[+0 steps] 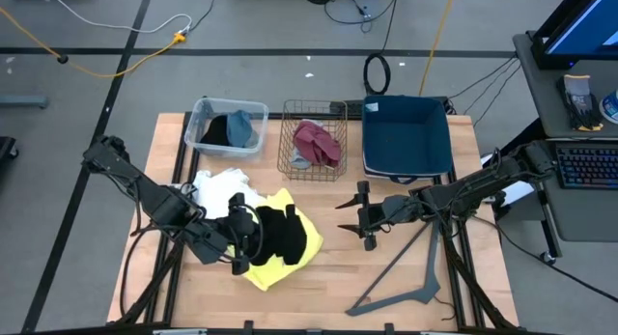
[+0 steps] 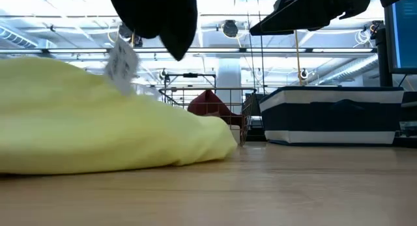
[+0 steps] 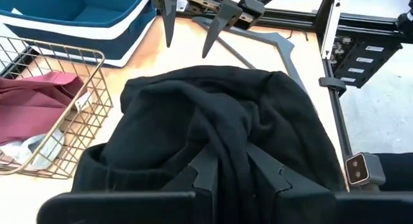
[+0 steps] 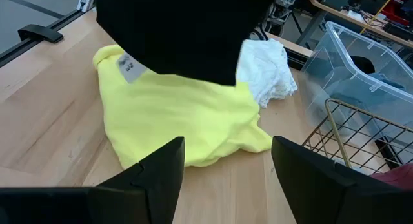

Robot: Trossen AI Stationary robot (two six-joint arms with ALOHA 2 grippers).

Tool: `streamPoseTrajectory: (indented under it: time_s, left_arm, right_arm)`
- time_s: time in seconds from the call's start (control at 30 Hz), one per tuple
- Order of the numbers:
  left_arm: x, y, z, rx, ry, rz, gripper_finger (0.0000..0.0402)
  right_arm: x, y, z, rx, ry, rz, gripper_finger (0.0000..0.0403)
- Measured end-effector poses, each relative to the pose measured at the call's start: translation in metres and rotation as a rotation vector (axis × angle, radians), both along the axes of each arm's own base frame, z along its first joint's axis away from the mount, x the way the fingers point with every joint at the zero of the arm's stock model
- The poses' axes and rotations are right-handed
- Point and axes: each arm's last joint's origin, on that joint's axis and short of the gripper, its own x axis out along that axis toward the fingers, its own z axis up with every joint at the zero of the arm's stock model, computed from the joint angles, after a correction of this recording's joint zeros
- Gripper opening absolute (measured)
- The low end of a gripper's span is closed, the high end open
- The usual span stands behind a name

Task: Pick & Place Cloths
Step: Put the black boxer into the gold wire basket

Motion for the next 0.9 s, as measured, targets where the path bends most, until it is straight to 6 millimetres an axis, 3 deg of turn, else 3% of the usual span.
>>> streamPoseTrajectory:
  time_s: [0.23,0.57,0.9]
  left_arm:
    - [0.003,0.003,0.001,0.003,-0.007,0.01,0.0009]
    - [0.005,0.007,0.001,-0.003,-0.009,0.024,0.0006]
    - [0.012,0.0,0.012,-0.024,-0.103,-0.118,0.0003]
  right_arm:
    - [0.0,0.0,0.0,0.0,0.0,0.0,0.0226]
    - [0.0,0.0,0.0,0.0,0.0,0.0,0.0226]
    - [0.0,0.0,0.0,0.0,0.0,0.0,0.0225]
